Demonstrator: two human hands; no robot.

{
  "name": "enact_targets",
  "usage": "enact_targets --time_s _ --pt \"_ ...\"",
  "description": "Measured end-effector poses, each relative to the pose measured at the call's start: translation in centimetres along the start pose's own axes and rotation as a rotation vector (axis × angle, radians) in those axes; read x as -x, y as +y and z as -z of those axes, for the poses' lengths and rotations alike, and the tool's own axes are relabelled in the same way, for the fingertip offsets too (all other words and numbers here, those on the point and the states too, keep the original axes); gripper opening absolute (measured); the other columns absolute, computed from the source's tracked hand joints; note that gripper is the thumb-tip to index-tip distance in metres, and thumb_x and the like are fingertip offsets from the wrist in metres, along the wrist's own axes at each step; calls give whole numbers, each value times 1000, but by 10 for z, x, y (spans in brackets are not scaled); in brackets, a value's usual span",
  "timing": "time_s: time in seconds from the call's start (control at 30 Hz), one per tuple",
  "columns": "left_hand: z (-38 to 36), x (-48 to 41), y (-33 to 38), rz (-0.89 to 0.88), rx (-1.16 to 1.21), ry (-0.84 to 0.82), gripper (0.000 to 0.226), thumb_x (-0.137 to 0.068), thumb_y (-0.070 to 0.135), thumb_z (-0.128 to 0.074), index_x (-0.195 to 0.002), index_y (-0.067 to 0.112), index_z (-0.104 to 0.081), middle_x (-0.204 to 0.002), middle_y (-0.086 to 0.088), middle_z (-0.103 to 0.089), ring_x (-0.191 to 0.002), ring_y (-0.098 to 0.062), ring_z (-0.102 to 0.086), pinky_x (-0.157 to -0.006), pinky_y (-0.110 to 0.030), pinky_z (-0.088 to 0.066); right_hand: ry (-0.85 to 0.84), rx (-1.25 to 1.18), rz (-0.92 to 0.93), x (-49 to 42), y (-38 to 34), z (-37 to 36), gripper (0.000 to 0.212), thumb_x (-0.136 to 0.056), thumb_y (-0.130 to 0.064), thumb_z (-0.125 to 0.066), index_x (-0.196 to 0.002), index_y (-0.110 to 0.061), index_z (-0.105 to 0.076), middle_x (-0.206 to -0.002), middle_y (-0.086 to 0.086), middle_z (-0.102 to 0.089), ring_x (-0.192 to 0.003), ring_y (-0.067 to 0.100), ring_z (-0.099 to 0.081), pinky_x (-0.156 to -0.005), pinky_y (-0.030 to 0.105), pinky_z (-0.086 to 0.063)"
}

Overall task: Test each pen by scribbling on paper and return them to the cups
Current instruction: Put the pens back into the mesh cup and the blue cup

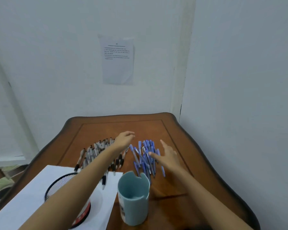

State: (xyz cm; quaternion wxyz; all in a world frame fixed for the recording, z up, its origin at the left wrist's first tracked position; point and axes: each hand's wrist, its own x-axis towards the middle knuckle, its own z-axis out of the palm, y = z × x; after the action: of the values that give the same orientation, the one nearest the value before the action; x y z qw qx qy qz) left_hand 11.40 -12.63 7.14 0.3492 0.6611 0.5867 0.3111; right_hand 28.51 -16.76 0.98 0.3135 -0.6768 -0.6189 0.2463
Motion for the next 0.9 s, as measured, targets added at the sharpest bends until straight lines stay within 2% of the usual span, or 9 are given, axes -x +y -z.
enact_targets --time_s 0.17,0.3,0.43,0.63,0.77,0.9 --pt "-20 -47 -27 54 -61 6 34 -101 16 -37 -131 7 -51 -139 -9 -47 -127 -23 -43 -99 -28 -34 -206 107 -118 -32 1 -43 123 -68 -70 -64 -148 -26 17 -156 17 15 -144 37 8 -116 53 -5" --pt "-21 -66 -46 86 -63 33 33 -100 15 -39 -129 4 -51 -135 -12 -50 -122 -24 -47 -91 -26 -37 -242 289 -114 -42 4 -65 131 -67 -72 -64 -145 -18 27 -151 21 28 -140 37 23 -113 50 9" --pt "-15 -72 -55 114 -56 46 32 -100 17 -41 -127 4 -52 -133 -12 -51 -119 -27 -50 -96 -34 -41 -166 337 -90 -57 13 -63 122 -75 -68 -59 -147 -11 21 -154 20 21 -143 34 17 -116 44 5" --pt "-17 -70 -65 129 -78 68 32 -99 16 -43 -128 6 -52 -136 -10 -50 -123 -24 -48 -94 -28 -39 -162 337 -91 -73 8 -60 123 -74 -69 -60 -148 -9 18 -156 19 16 -145 32 12 -116 43 2" --pt "-20 -69 -66 123 -55 81 30 -98 16 -45 -125 7 -54 -132 -10 -53 -117 -26 -52 -92 -31 -41 -101 401 -147 -76 -1 -61 122 -73 -66 -64 -149 -6 10 -156 18 -2 -144 33 -4 -114 44 -14" --pt "-20 -68 -65 112 -40 77 28 -97 16 -46 -122 8 -56 -125 -13 -58 -113 -28 -55 -89 -32 -43 -58 385 -195 -73 -8 -64 115 -73 -60 -67 -149 -5 0 -151 19 -13 -139 33 -13 -109 43 -22"
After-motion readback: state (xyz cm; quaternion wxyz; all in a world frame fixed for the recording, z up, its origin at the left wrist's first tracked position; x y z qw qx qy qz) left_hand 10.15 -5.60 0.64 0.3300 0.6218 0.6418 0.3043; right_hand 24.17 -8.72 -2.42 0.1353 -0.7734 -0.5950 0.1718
